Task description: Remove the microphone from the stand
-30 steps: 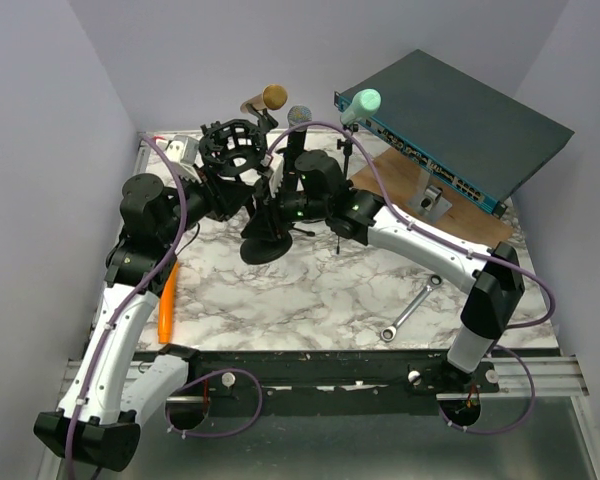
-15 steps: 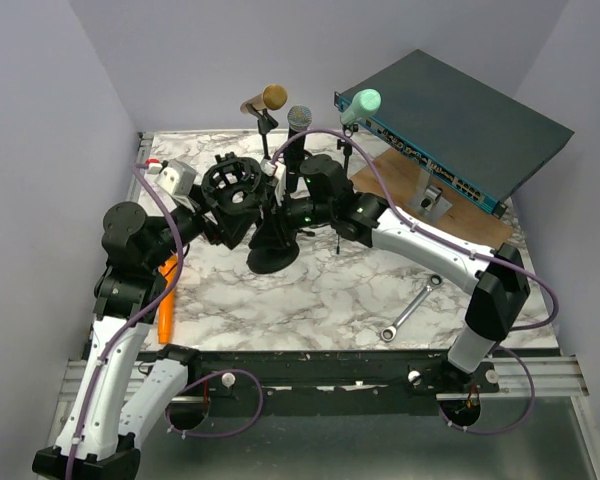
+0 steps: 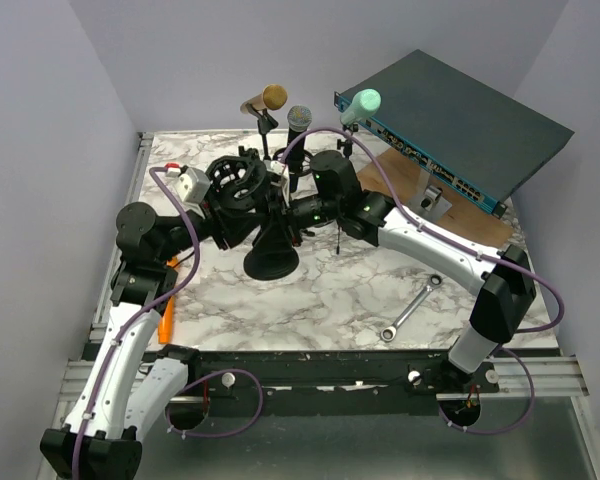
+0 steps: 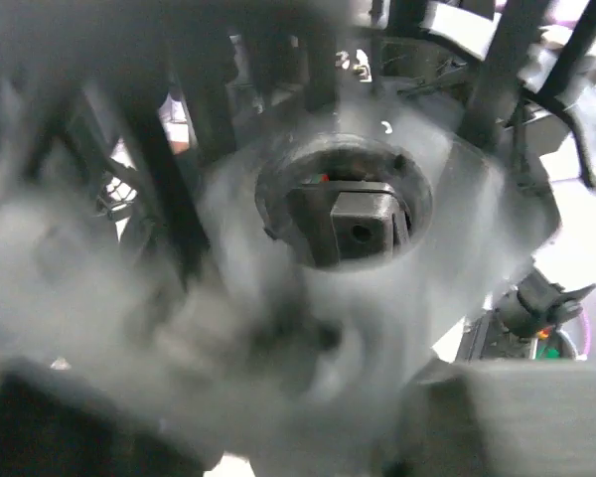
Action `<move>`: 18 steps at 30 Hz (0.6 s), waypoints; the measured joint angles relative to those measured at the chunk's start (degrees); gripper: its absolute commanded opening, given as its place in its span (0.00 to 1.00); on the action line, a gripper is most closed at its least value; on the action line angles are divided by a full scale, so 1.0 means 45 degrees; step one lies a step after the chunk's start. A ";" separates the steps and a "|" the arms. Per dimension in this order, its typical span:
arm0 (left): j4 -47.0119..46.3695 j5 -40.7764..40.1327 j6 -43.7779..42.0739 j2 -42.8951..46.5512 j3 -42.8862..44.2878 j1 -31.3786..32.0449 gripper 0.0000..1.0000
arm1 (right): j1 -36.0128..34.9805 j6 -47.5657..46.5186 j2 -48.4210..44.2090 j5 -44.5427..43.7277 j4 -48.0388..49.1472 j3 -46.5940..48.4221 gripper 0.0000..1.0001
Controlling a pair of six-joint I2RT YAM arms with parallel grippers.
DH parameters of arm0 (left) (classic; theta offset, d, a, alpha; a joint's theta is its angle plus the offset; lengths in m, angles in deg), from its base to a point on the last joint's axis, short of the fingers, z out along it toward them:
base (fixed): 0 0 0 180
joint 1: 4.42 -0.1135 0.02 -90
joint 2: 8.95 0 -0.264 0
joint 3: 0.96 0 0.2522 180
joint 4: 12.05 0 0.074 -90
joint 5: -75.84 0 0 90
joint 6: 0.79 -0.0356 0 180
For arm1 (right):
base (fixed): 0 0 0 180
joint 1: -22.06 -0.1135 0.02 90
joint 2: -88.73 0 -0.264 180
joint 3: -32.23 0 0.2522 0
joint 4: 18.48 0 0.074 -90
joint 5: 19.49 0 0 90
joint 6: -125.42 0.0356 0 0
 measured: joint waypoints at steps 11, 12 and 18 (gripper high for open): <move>0.0126 -0.2472 0.1569 0.0010 -0.0131 -0.0034 0.00 | 0.0083 -0.0204 0.0010 -0.3487 -0.0214 0.0000 0.01; 0.0612 -0.2730 0.1564 0.0063 0.0010 -0.0034 0.04 | 0.0024 -0.0219 0.0010 -0.3711 -0.0257 0.0000 0.01; 0.2973 -0.3235 0.0758 0.0330 0.0981 -0.0034 0.42 | -0.0146 -0.0335 0.0010 -0.4619 -0.0325 0.0000 0.01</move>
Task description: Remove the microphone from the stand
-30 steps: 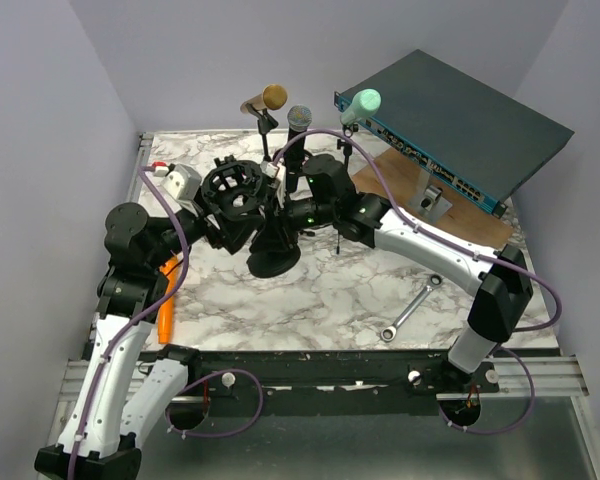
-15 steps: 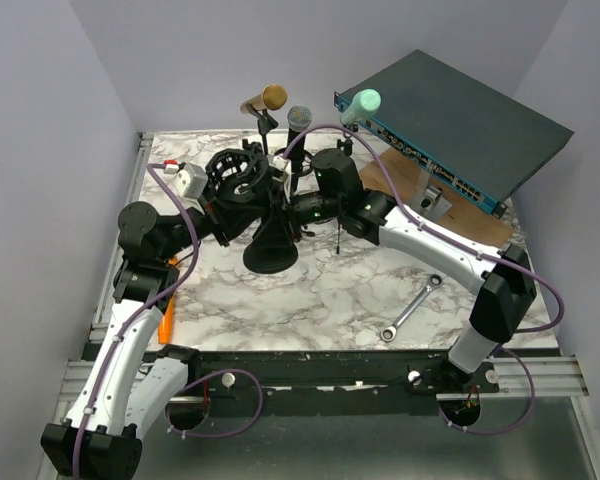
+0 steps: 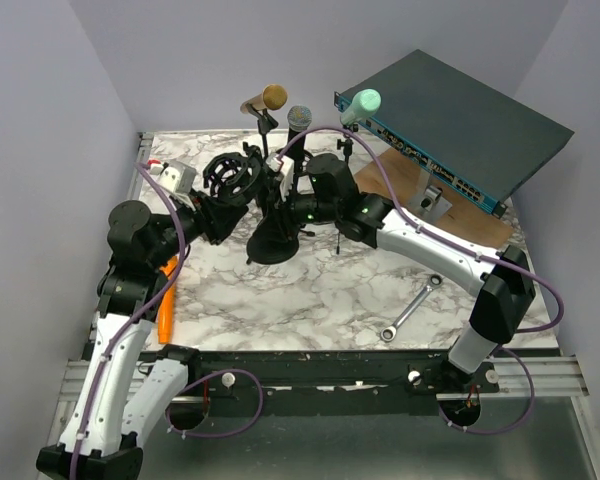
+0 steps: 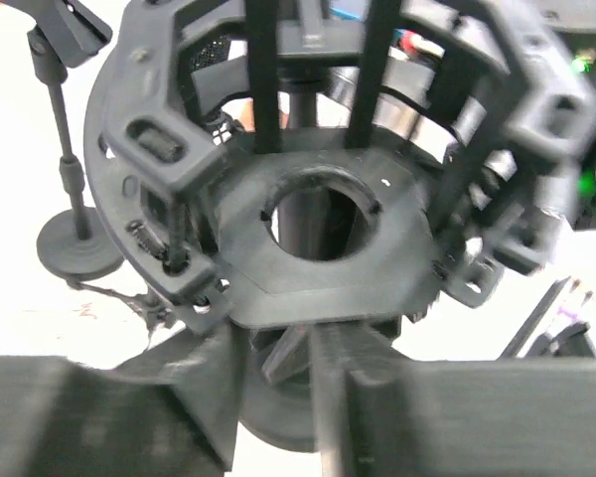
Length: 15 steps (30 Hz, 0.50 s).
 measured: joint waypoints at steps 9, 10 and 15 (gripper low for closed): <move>0.3657 0.0141 -0.3308 0.1472 0.2016 0.0000 0.86 | 0.0000 -0.0729 -0.0170 -0.0068 0.0005 -0.0291 0.01; 0.4153 0.0136 -0.3823 0.1685 0.2375 0.0000 0.90 | 0.0000 -0.0811 -0.0204 -0.0068 0.0000 -0.0345 0.01; 0.5659 0.0126 -0.5639 0.2069 0.3842 0.0000 0.97 | 0.0000 -0.1428 -0.0223 0.0083 0.0005 -0.0486 0.01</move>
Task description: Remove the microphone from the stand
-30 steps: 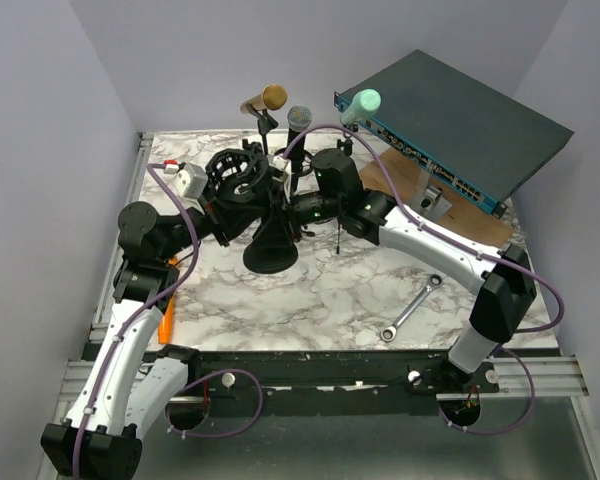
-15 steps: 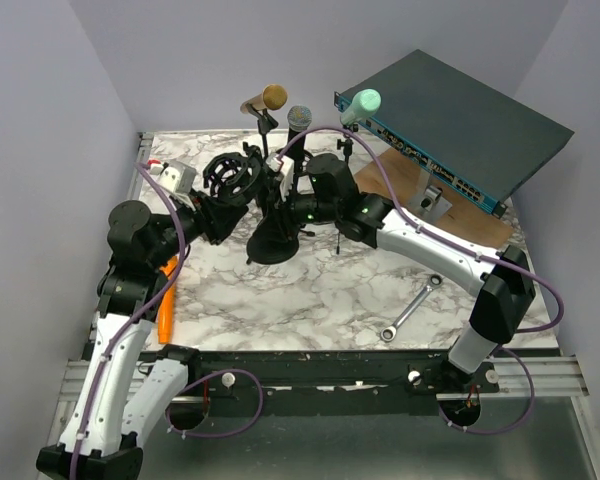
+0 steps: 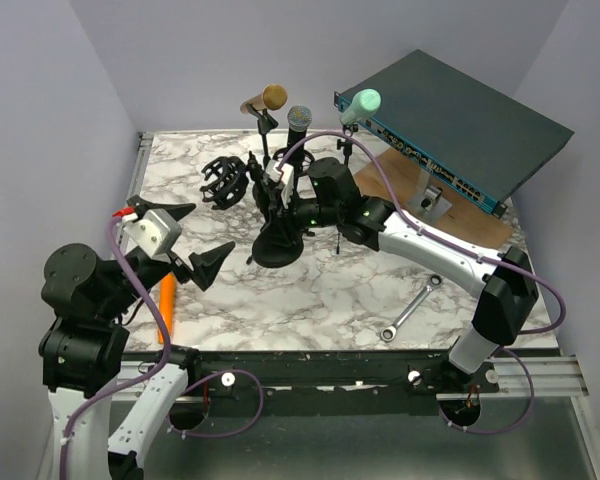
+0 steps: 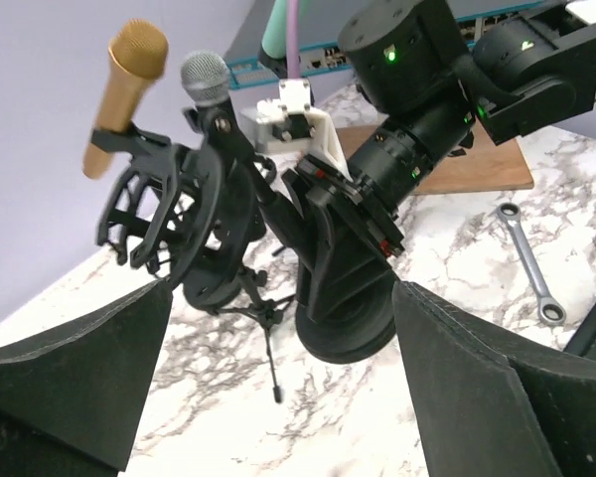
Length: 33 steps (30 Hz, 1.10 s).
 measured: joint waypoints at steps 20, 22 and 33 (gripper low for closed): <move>-0.0296 -0.0855 -0.1093 -0.0651 -0.0170 0.0010 0.97 | 0.0000 -0.3021 -0.1020 0.0525 0.1515 -0.4347 0.01; -0.0369 -0.0996 -0.1103 -0.0646 -0.0282 0.0010 0.97 | 0.0000 -0.3206 -0.1384 0.0418 0.1734 -0.4784 0.01; -0.0957 -0.1894 -0.1117 -0.0568 -0.0967 0.0010 0.99 | 0.0005 -0.3706 -0.1690 0.0340 0.2385 -0.4949 0.01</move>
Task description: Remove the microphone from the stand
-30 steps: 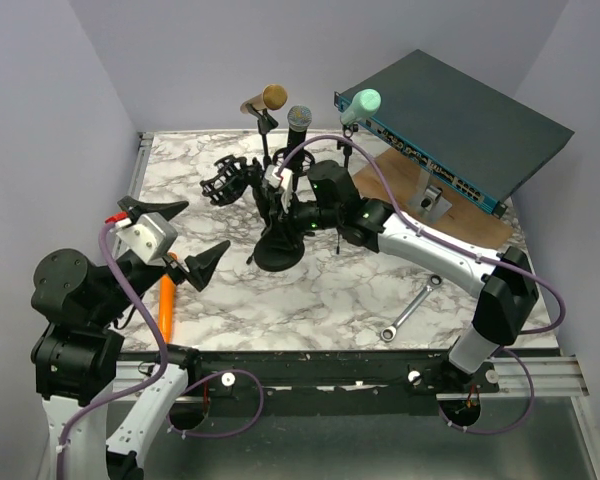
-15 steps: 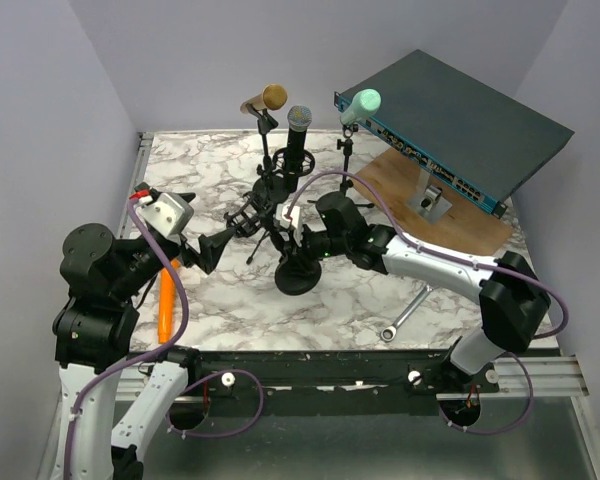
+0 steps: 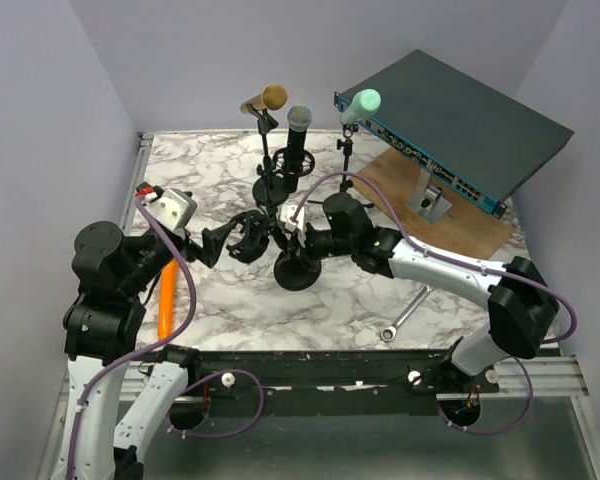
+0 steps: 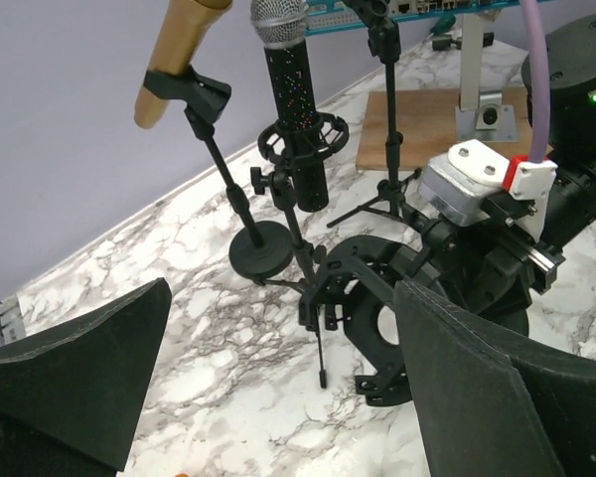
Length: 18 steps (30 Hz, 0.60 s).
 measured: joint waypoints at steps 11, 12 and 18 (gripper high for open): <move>-0.0219 0.2963 0.0457 -0.1307 -0.0272 0.0019 0.99 | 0.0000 0.0481 0.1093 0.0879 -0.0107 0.1175 0.01; -0.0209 0.3206 0.0398 -0.1579 -0.0189 0.0029 0.99 | 0.0000 0.0491 0.1156 0.0962 -0.0155 0.1253 0.01; 0.0675 0.4138 -0.0792 -0.3453 0.1093 0.0223 0.99 | -0.0005 0.0345 0.1268 0.1268 -0.0389 0.1613 0.01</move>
